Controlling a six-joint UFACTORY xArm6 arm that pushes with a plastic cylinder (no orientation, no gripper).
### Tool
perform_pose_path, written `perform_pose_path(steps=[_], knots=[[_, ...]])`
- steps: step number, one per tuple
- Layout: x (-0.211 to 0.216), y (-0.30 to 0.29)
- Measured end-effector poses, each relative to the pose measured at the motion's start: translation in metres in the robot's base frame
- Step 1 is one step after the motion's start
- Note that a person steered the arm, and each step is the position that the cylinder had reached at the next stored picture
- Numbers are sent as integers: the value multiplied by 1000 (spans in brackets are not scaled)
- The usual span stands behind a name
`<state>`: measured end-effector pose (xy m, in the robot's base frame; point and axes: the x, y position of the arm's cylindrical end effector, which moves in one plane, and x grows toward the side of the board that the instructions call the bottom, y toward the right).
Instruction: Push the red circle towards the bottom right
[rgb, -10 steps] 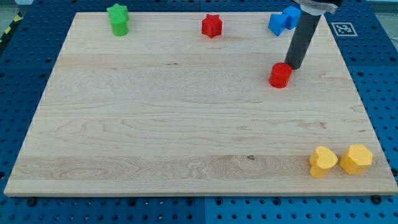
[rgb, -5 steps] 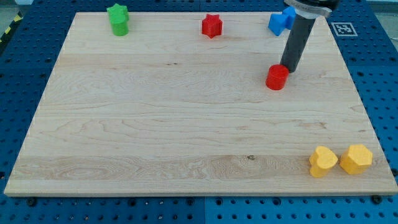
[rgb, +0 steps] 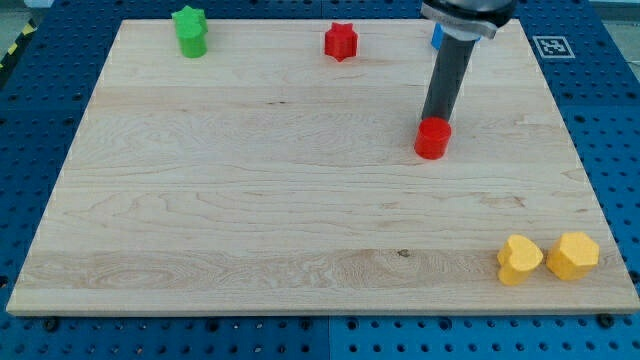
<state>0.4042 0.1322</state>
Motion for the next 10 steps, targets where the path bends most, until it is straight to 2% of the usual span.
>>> perform_pose_path(steps=[3, 4, 6, 9, 10], knots=[[92, -15], [111, -18], [117, -54], [143, -62], [116, -70]])
